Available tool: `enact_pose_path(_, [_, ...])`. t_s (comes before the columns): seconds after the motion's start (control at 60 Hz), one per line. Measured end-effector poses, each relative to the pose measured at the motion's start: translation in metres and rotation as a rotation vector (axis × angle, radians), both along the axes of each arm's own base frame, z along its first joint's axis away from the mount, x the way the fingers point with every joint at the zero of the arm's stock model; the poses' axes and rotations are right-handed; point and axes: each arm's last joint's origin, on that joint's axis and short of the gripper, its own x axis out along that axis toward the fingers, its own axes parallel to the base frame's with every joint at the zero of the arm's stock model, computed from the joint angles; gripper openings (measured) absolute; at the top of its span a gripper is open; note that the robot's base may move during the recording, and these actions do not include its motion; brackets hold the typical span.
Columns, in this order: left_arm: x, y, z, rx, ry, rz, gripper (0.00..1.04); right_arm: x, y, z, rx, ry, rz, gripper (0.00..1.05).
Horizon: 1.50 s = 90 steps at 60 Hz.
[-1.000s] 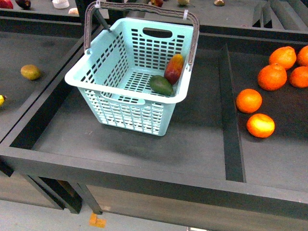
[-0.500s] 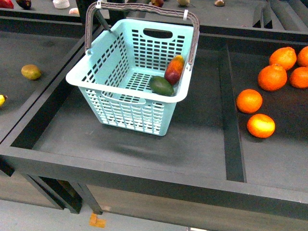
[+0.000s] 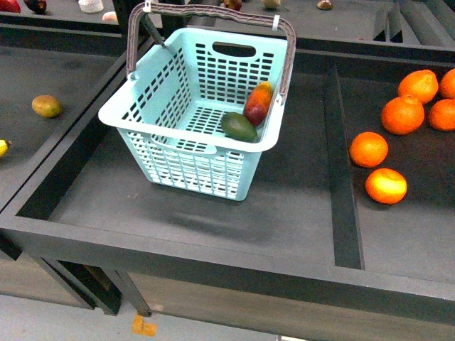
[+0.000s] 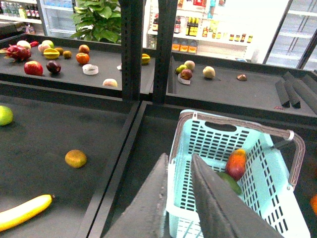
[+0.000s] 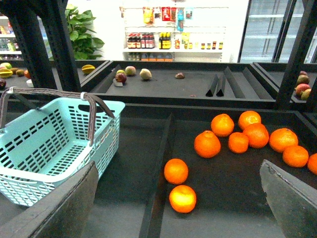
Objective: Pick mango and avocado into basket
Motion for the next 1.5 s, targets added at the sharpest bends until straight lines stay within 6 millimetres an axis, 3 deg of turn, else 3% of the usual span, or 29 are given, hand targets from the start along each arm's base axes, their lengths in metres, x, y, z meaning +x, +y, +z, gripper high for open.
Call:
enact_pose_path(0.333, [-0.044, 0.000, -0.031, 0.005, -0.007, 0.000, 0.03, 0.000, 0.000, 0.000, 0.000, 0.000, 0.000, 0.97])
enact_pose_path(0.766, [-0.073, 0.000, -0.050, 0.012, -0.020, 0.000, 0.03, 0.000, 0.000, 0.000, 0.000, 0.000, 0.000, 0.97])
enact_pose_path(1.499, [-0.105, 0.000, -0.052, 0.015, -0.006, 0.000, 0.03, 0.000, 0.000, 0.000, 0.000, 0.000, 0.000, 0.97])
